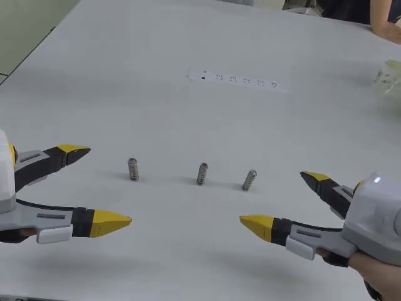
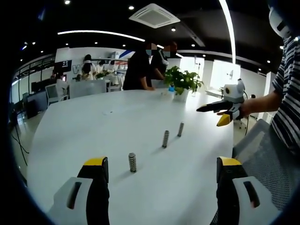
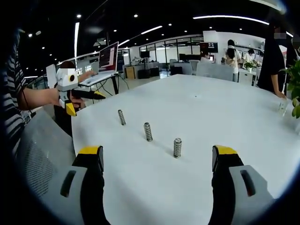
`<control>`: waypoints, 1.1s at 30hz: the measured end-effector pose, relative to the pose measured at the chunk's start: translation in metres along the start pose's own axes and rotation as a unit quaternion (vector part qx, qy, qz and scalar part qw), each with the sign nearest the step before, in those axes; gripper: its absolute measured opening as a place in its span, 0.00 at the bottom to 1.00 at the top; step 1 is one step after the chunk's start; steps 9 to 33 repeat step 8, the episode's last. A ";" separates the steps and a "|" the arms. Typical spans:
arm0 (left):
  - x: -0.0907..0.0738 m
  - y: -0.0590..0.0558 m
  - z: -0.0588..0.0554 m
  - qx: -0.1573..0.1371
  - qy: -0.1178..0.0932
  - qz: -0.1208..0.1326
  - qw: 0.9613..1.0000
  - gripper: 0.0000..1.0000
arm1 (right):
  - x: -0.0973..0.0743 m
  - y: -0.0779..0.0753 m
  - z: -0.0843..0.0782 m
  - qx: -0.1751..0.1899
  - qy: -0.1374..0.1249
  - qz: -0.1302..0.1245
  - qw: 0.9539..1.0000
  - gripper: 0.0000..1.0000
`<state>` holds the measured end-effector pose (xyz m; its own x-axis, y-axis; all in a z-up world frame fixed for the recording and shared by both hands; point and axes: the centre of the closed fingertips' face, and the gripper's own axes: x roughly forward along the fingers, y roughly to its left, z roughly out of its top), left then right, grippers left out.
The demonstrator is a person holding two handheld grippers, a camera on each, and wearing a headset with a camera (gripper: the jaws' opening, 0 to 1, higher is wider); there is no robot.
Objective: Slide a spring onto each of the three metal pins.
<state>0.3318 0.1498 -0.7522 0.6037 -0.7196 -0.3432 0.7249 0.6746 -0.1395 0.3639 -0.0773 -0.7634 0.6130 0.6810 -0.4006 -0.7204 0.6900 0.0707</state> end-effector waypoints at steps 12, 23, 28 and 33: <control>0.001 0.000 -0.004 0.000 0.005 0.002 1.000 0.96 | -0.002 0.001 -0.007 0.001 0.006 -0.001 1.000 0.98; 0.001 0.000 -0.004 0.000 0.005 0.002 1.000 0.96 | -0.002 0.001 -0.007 0.001 0.006 -0.001 1.000 0.98; 0.001 0.000 -0.004 0.000 0.005 0.002 1.000 0.96 | -0.002 0.001 -0.007 0.001 0.006 -0.001 1.000 0.98; 0.001 0.000 -0.004 0.000 0.005 0.002 1.000 0.96 | -0.002 0.001 -0.007 0.001 0.006 -0.001 1.000 0.98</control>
